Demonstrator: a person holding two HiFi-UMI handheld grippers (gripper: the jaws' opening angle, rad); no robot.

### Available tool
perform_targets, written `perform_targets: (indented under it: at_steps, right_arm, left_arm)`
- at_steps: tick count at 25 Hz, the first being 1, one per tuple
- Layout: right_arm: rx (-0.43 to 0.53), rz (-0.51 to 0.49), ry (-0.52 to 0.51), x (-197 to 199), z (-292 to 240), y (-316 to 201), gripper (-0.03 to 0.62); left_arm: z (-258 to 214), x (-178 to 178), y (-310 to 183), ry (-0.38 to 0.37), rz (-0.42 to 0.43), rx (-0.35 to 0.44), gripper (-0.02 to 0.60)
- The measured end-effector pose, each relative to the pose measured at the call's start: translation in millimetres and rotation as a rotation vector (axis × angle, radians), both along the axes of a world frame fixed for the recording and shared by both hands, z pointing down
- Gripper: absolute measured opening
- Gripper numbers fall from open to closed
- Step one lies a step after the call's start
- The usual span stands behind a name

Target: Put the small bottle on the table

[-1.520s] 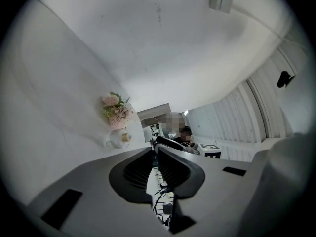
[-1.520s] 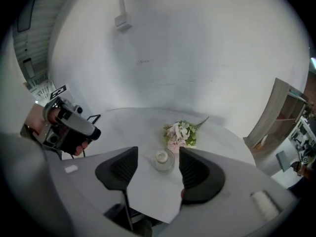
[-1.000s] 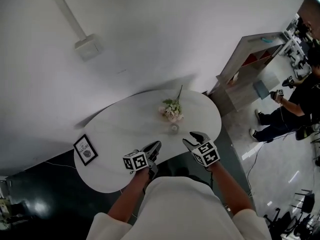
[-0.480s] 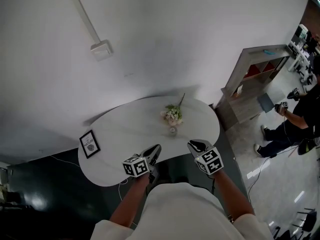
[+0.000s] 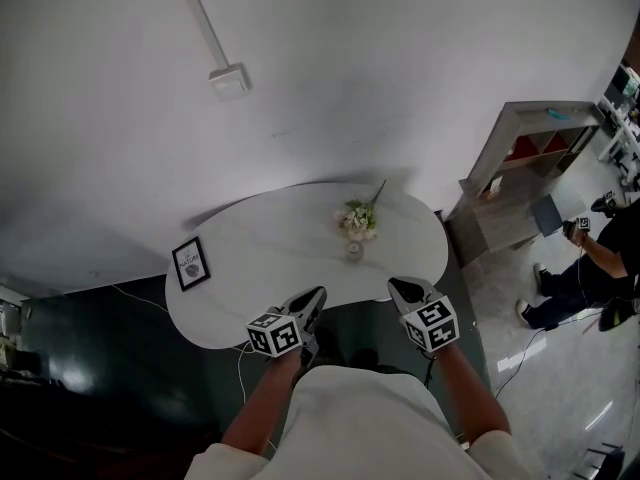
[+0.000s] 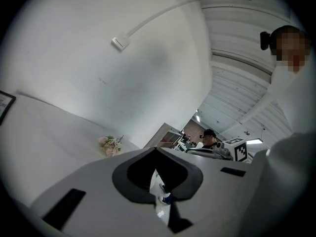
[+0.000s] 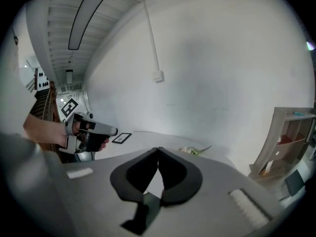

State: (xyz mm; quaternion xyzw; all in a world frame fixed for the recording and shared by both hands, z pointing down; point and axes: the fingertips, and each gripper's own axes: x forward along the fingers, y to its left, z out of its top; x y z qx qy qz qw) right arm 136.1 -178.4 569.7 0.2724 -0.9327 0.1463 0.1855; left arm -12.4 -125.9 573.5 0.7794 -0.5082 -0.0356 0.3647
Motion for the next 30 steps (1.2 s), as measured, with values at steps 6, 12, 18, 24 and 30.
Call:
perform_targets:
  at_steps: [6, 12, 18, 24, 30]
  right_arm:
    - [0.015, 0.003, -0.012, 1.6, -9.5, 9.4, 0.011]
    - [0.063, 0.017, -0.019, -5.8, -23.8, 15.2, 0.011]
    - [0.089, 0.055, -0.026, -16.6, -41.9, 18.3, 0.011]
    - [0.134, 0.103, -0.045, -19.4, -61.4, 17.1, 0.011]
    - [0.152, 0.138, -0.058, -21.2, -71.5, 14.6, 0.011]
  left_arm:
    - [-10.9, -5.3, 10.0, -0.028, -0.004, 0.025, 0.006]
    - [-24.6, -12.3, 15.4, -0.085, 0.011, 0.084, 0.006]
    - [-41.5, -29.0, 14.6, -0.120, 0.038, 0.127, 0.006]
    - [-55.8, -44.0, 10.2, -0.143, 0.064, 0.157, 0.006]
    - [-63.1, -49.9, 6.7, -0.139, 0.081, 0.164, 0.006]
